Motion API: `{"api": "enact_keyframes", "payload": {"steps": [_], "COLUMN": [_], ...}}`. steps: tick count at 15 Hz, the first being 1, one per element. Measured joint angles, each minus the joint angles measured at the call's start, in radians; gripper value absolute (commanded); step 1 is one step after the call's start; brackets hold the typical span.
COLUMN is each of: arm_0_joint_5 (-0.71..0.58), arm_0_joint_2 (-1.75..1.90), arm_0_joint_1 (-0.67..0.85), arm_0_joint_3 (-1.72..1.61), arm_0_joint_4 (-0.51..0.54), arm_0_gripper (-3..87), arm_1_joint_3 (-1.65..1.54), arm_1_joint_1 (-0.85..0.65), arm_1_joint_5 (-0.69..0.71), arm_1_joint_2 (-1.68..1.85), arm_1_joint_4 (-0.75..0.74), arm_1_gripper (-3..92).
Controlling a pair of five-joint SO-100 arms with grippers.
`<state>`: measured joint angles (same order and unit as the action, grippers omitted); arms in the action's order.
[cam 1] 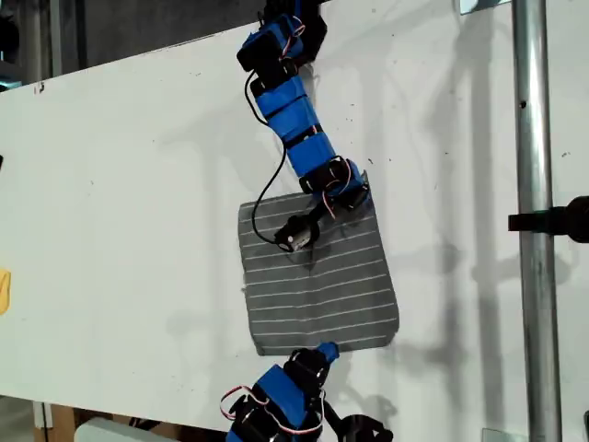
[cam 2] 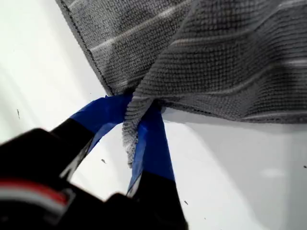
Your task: Grasp corners of a towel and fold twice.
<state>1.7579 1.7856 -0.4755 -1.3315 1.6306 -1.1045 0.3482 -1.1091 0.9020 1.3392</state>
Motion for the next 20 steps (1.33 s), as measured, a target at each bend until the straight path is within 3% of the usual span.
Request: {"api": "enact_keyframes", "payload": {"steps": [2,5,8,12,14,17,20], "arm_0_joint_5": [-0.112,-0.193,-0.215,-0.044,0.038,0.127,0.155], "arm_0_joint_2": [-0.009,-0.020,-0.081,-0.302,-0.405,-0.463,-0.574], "arm_0_joint_1": [-0.041,-0.046,-0.058,-0.086,-0.123,-0.175,-0.186], "arm_0_joint_3": [0.049,0.049,0.049,-0.018,-0.083,-0.236,-0.235], "arm_0_joint_4": [-0.011,-0.005,0.008,-0.015,-0.086,-0.276,-0.344], "arm_0_gripper": [22.2,31.0,32.6,33.8,32.8,30.8,27.2], "arm_1_joint_3": [0.000,0.000,0.000,0.000,0.000,0.000,0.002], "arm_1_joint_1": [0.000,0.000,0.000,0.000,0.000,0.000,-0.002], "arm_1_joint_5": [0.000,0.000,0.000,0.000,0.000,0.000,0.000], "arm_1_joint_2": [0.000,0.000,0.000,0.000,0.000,-0.002,-0.008], "arm_1_joint_4": [-0.008,-0.020,-0.020,-0.020,-0.020,-0.023,-0.029], "arm_1_gripper": [-0.2,-0.2,-0.2,-0.2,-0.2,-0.2,-0.2]}}
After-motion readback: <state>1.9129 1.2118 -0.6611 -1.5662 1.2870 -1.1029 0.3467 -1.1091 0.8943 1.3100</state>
